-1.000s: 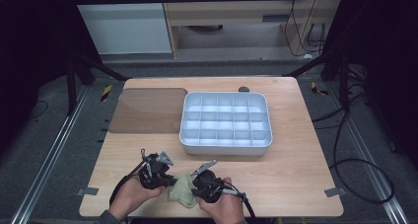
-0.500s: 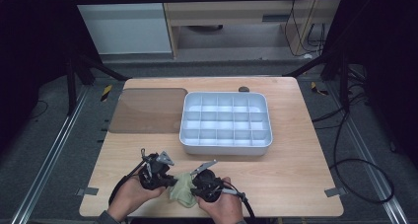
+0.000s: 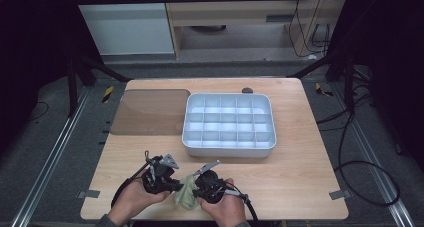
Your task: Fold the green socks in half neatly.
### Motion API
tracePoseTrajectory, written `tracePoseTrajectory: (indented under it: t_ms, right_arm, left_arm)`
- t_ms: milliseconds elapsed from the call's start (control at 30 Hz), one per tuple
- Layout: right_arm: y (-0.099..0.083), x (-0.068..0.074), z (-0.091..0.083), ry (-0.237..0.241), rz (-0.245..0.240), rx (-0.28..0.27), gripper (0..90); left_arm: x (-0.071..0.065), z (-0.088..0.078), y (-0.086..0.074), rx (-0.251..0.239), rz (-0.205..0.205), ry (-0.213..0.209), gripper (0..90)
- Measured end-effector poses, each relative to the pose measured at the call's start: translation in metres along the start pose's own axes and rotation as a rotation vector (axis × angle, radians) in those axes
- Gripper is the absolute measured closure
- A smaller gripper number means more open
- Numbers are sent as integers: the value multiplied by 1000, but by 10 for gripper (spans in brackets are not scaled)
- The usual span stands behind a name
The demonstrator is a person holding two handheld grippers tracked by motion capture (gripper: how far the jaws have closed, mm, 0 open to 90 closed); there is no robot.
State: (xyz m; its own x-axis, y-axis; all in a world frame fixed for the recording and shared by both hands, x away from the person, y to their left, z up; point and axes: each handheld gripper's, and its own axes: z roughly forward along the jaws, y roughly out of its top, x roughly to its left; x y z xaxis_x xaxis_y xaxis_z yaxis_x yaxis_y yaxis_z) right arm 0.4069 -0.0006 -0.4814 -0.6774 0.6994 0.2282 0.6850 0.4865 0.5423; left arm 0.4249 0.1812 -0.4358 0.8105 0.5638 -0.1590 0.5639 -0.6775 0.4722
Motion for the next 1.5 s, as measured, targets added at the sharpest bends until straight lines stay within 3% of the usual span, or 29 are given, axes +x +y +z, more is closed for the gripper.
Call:
tracePoseTrajectory:
  t_ms: [333,600,1067,1200,1400,1500]
  right_arm:
    - [2,-2,0,10,13,-14,807]
    - [3,-5,-1,17,17,-22,804]
    - [1,-10,-2,25,20,-30,797]
    - [1,-10,-2,25,16,-33,761]
    - [0,-11,-8,20,18,-45,639]
    - [-1,-13,-11,21,23,-50,636]
  left_arm:
    - [-10,1,7,-9,13,-30,838]
    - [-17,6,9,3,36,-27,838]
    - [-21,12,11,-9,31,-22,838]
    - [-20,14,11,-4,33,-5,838]
    - [-17,16,10,-2,25,4,839]
    - [-17,16,10,-2,23,7,839]
